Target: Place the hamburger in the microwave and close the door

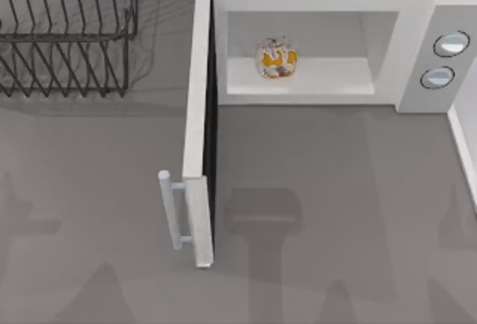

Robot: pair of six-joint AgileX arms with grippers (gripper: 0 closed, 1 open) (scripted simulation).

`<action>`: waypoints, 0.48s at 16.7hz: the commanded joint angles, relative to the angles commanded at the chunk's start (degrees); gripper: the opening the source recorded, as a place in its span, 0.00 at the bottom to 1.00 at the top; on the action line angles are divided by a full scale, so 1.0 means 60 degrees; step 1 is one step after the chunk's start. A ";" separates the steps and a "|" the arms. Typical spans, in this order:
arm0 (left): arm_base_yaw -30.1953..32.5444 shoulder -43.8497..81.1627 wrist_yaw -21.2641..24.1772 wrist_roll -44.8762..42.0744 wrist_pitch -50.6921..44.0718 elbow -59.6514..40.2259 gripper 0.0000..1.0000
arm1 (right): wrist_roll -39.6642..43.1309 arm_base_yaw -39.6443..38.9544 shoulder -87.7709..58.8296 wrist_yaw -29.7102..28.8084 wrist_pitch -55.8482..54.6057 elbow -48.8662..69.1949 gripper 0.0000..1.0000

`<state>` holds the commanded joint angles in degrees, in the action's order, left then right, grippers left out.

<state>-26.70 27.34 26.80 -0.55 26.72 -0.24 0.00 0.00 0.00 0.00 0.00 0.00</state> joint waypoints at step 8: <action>0.0673 0.0181 -0.0698 -0.0008 0.0039 -0.0185 0.00 | 0.0000 0.0000 0.0000 0.0000 0.0000 0.0000 1.00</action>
<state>-22.67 28.43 22.61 -0.60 26.96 -1.34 0.00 0.00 0.00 0.00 0.00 0.00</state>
